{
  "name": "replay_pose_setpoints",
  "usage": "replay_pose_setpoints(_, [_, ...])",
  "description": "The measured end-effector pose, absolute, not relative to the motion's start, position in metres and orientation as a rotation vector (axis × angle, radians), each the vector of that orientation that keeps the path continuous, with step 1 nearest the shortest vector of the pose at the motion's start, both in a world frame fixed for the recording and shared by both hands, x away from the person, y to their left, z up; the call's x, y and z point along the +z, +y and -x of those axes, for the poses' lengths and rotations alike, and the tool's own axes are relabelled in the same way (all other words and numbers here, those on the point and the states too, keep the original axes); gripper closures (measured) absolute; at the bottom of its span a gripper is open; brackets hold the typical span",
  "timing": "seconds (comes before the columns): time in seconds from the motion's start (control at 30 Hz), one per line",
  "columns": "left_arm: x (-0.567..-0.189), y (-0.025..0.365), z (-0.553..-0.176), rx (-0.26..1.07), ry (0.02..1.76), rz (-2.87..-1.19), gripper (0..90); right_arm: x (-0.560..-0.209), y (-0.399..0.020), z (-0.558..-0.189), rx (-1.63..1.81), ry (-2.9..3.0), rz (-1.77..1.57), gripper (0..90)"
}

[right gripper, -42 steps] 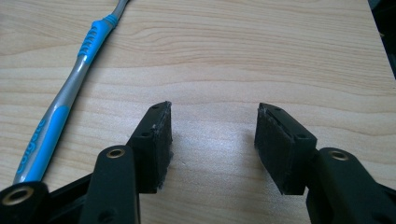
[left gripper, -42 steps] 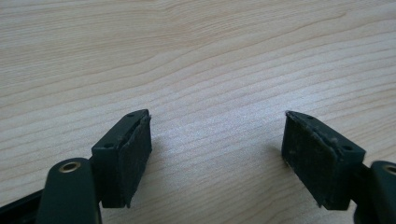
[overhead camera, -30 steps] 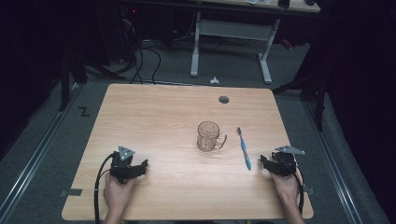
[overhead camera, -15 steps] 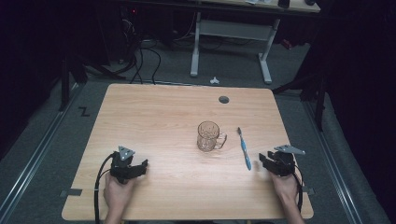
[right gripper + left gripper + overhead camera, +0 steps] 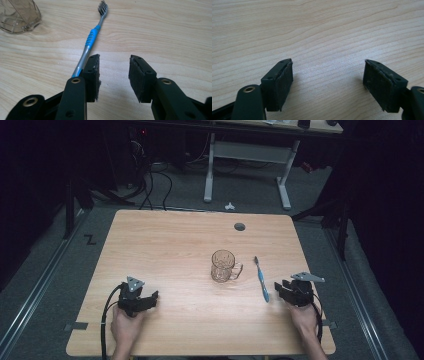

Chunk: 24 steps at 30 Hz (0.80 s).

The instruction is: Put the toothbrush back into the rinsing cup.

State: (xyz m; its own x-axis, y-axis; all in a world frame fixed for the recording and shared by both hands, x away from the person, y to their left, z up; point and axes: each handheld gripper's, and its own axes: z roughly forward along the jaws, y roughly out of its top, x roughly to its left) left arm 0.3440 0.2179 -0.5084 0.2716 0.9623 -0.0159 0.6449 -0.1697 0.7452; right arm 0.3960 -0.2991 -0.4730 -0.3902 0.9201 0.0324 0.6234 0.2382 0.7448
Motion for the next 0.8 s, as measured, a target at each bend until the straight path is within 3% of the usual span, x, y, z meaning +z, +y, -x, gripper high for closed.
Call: replay_pose_setpoints(0.8, [-0.508, 0.217, -0.344, 0.630, 1.444, -1.905, 24.3, -0.453, -0.286, -0.410, 1.011, 2.141, -1.386, 63.4])
